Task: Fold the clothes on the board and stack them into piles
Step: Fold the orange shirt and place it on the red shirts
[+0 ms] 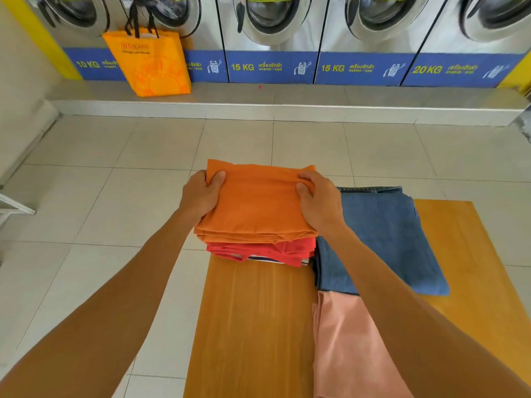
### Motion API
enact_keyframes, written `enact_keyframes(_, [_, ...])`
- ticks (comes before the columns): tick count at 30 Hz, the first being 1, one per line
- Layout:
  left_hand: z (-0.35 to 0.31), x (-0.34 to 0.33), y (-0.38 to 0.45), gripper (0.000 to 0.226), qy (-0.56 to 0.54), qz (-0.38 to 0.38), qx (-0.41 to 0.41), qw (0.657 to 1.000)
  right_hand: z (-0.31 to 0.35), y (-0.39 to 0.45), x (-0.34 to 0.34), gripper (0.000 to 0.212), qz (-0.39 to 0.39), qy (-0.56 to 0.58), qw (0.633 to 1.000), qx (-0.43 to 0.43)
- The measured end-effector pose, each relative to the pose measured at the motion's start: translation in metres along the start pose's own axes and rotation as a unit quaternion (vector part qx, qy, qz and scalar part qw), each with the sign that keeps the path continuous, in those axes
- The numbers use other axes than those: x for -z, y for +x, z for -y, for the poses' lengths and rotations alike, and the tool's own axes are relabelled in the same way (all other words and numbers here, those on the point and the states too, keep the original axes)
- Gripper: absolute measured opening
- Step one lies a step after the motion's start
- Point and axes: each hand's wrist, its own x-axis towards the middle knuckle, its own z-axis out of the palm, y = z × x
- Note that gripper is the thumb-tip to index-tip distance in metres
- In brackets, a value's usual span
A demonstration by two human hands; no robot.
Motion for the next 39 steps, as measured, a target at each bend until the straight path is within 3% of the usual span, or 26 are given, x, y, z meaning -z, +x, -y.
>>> enact_keyframes(6, [0.027, -0.018, 0.024, 0.067, 0.023, 0.014, 0.034, 0.999, -0.033, 0.009, -0.029, 0.032, 0.004, 0.001, 0.999, -0.040])
enact_keyframes(16, [0.040, -0.032, 0.025, 0.063, 0.001, -0.028, 0.070, 0.997, -0.043, -0.004, -0.040, 0.036, -0.015, -0.052, 0.998, -0.038])
enact_keyframes(24, [0.019, -0.018, 0.030, 0.059, 0.024, -0.043, 0.018, 0.999, -0.029, -0.012, -0.028, 0.038, -0.042, -0.025, 0.997, -0.052])
enact_keyframes(32, [0.024, -0.027, 0.004, 0.055, 0.044, -0.047, 0.081, 0.995, -0.030, -0.017, -0.031, 0.038, -0.014, -0.059, 0.996, -0.071])
enact_keyframes(35, [0.023, -0.021, -0.010, 0.047, 0.065, -0.089, 0.106, 0.988, -0.027, -0.032, -0.026, 0.037, -0.045, -0.046, 0.995, -0.074])
enact_keyframes(39, [0.015, -0.024, -0.057, 0.036, 0.043, -0.179, 0.065, 0.981, -0.024, -0.070, -0.019, 0.033, -0.102, -0.014, 0.991, -0.082])
